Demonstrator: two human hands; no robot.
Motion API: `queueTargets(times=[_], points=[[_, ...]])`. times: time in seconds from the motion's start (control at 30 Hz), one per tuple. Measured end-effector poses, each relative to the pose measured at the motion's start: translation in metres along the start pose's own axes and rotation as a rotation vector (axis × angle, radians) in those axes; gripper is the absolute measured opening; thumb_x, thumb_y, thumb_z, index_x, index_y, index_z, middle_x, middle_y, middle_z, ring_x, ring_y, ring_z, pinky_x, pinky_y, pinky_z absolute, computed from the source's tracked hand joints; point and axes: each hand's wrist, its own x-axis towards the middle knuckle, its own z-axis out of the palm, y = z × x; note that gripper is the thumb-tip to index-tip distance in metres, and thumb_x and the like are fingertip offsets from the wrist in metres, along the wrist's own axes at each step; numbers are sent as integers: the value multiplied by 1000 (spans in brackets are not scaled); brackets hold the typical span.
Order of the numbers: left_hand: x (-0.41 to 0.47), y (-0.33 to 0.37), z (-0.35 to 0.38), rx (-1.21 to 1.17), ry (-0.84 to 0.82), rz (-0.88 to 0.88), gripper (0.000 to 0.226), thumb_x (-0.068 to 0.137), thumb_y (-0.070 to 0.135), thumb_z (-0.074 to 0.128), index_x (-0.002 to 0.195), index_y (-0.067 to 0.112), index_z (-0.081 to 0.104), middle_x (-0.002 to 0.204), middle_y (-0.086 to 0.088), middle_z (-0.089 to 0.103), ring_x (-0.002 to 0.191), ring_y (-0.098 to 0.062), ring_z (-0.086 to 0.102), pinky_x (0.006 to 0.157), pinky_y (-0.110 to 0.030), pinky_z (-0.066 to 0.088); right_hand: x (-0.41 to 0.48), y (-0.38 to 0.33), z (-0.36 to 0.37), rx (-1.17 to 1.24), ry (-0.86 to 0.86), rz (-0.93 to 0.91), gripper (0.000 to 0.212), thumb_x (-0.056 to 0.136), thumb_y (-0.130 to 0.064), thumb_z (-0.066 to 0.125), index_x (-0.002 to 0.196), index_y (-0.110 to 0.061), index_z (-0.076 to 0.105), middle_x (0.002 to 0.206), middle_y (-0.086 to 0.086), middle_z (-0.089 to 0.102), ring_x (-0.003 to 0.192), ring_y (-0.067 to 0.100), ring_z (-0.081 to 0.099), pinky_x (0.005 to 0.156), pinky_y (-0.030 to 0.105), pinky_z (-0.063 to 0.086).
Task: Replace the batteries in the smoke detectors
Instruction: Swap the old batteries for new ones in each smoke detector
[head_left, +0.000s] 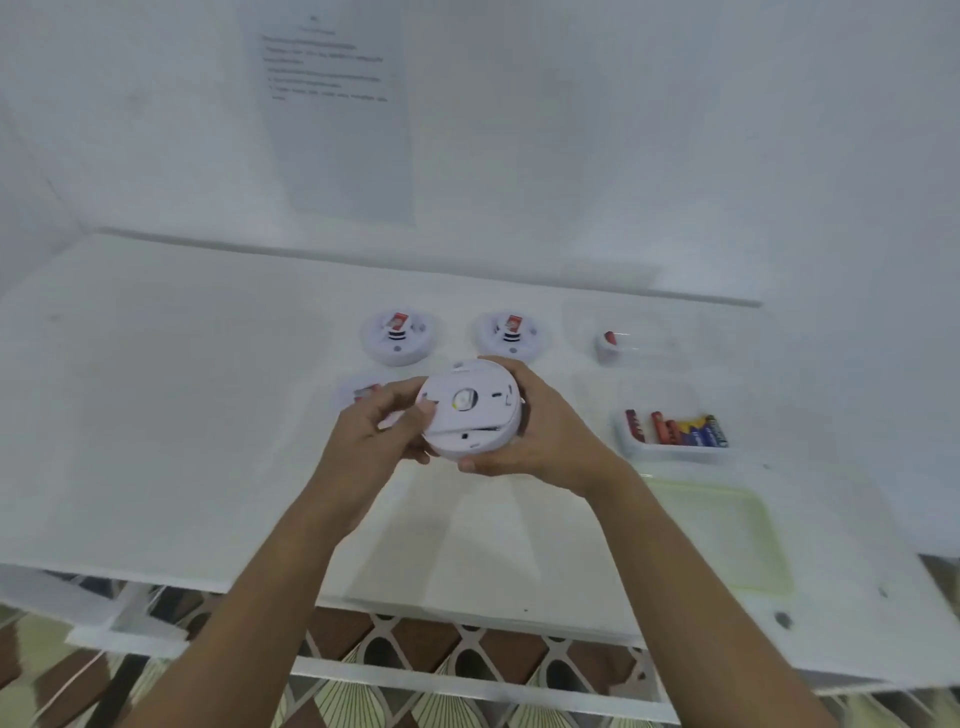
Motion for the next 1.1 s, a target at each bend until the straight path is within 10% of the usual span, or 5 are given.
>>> queueTargets(times=[0.27,1.1], points=[[3,15,59,645,-226,284,60,73,39,85,127,42,60,122,20,54,110,3,50,78,-5,38,-52,9,-63,-25,-22,32,89,64,7,90,137,-27,51,124,-5,63,112,21,66,71,42,63],[-9,-5,112,804,-121,534,60,56,48,75,104,13,69,96,7,64,81,-6,57,71,-17,50,-93,36,-88,-117,25,-14,98,60,-6,95,142,-27,45,124,-14,62,116,12,63,95,40,58]])
